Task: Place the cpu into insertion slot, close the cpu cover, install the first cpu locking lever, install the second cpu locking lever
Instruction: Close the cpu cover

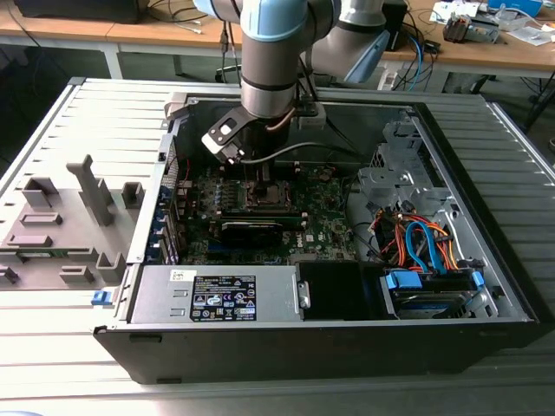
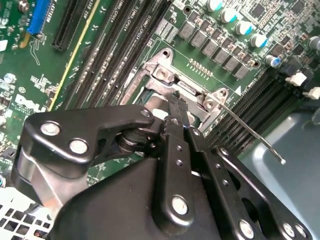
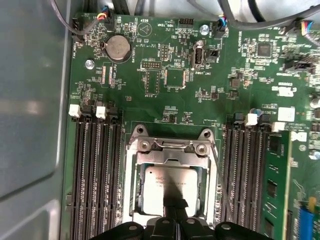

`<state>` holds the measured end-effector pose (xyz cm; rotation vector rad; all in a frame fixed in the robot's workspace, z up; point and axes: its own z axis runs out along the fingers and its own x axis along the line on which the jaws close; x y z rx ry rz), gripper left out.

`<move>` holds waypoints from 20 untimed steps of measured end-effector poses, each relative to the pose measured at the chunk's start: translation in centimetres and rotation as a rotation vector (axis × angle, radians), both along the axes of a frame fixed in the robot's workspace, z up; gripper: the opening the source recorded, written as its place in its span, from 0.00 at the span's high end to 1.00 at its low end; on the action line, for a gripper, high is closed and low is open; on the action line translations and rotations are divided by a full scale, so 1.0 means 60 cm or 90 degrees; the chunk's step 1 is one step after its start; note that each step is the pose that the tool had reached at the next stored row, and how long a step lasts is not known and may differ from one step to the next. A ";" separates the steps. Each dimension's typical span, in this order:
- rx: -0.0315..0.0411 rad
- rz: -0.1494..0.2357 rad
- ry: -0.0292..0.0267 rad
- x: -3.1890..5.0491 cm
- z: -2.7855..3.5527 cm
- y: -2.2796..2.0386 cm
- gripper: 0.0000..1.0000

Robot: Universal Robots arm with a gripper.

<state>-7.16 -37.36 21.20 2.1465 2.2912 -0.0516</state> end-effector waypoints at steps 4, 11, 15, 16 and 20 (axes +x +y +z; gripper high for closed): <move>0.0003 0.000 0.0007 0.007 0.008 0.0000 0.89; 0.0029 0.000 0.0035 0.021 0.018 0.0000 0.89; 0.0046 0.000 0.0064 0.029 0.022 0.0000 0.89; 0.0048 0.000 0.0068 0.031 0.023 -0.0001 0.89; 0.0073 0.000 0.0070 0.034 0.050 0.0000 0.89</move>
